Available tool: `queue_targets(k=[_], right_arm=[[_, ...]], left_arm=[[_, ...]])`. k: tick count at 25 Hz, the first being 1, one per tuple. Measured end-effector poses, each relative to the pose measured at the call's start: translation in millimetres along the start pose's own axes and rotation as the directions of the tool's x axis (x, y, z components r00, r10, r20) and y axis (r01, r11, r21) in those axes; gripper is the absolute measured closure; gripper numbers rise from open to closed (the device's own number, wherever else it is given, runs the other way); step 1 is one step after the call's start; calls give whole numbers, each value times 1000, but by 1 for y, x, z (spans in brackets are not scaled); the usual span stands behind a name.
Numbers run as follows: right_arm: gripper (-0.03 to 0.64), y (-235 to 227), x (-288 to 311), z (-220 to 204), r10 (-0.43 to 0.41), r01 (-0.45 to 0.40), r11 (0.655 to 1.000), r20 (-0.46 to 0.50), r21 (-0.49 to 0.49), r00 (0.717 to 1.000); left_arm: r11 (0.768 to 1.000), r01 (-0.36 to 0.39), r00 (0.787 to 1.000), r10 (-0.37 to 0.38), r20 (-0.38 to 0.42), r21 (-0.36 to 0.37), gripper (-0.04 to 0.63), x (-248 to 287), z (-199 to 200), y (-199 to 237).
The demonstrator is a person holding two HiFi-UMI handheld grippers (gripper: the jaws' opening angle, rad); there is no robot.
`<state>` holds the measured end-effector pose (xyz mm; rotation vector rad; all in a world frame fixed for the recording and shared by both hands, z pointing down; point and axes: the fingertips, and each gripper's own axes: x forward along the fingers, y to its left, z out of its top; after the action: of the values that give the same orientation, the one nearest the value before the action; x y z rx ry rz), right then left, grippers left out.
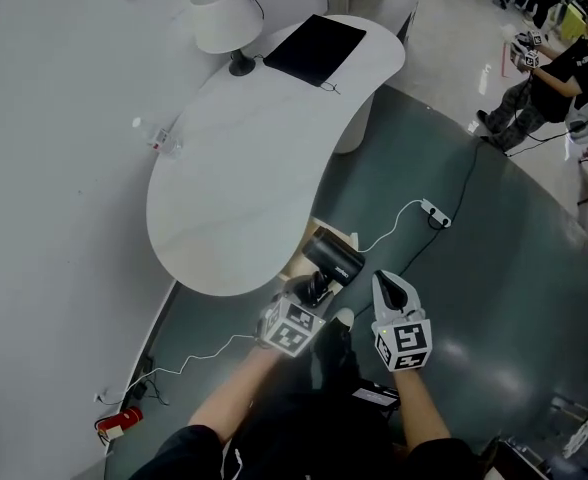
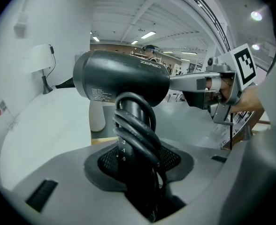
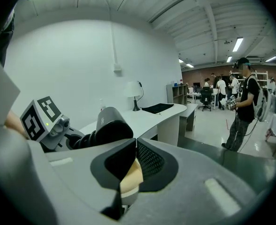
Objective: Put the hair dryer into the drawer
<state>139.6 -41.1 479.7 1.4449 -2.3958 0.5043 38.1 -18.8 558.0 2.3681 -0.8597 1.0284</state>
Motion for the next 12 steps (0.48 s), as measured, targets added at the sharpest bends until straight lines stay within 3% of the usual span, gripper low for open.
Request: queue_targets(k=[12], right_arm=[[612, -19, 35, -20, -43, 43, 999, -66, 2, 997]], left_arm=[[1000, 12, 999, -13, -37, -28, 410, 41, -19, 27]])
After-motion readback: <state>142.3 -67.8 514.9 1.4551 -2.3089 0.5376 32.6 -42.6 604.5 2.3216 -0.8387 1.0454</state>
